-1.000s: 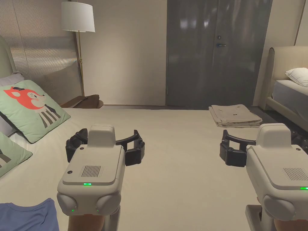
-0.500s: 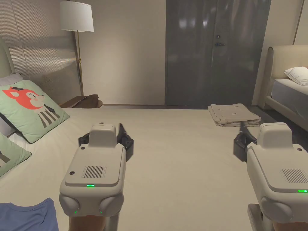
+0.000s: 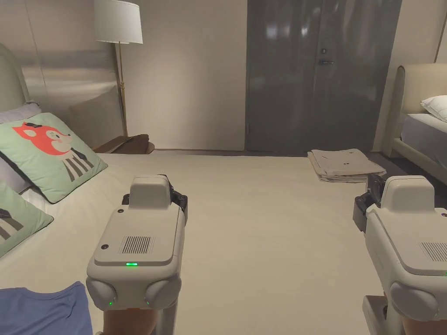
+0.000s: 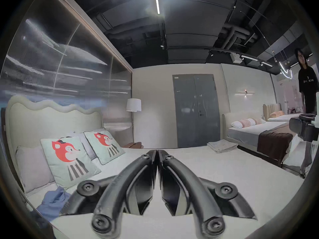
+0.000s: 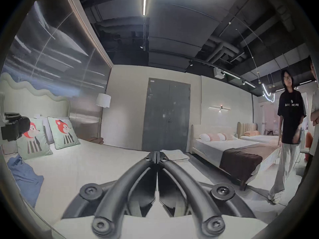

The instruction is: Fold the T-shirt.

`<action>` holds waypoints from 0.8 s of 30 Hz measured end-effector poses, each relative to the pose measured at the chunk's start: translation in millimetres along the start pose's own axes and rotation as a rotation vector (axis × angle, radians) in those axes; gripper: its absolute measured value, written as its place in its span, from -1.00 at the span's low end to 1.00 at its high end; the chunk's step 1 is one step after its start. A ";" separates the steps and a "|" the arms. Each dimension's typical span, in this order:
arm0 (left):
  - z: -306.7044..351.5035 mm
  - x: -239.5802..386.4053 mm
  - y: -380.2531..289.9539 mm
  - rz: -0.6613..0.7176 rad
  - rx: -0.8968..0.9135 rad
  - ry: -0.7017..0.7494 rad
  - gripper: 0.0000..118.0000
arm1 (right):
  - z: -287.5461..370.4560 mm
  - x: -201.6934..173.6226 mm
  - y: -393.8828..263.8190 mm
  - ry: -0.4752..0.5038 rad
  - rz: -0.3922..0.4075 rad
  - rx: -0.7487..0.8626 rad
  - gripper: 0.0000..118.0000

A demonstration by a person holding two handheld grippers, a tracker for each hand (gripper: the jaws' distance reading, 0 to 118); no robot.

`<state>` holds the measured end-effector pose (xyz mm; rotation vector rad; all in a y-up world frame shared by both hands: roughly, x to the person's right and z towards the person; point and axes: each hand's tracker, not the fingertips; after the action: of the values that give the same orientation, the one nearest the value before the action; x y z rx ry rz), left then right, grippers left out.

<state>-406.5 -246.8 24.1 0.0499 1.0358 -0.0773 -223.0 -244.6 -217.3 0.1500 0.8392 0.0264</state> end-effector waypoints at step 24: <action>30.7 -159.4 -52.6 0.007 -0.329 0.350 -1.00 | -37.9 -152.7 -27.3 0.377 -0.054 -0.085 -1.00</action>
<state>-465.6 -295.2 176.7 -0.2395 1.3860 0.1129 -354.3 -279.6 -133.3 0.0420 1.2162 0.0405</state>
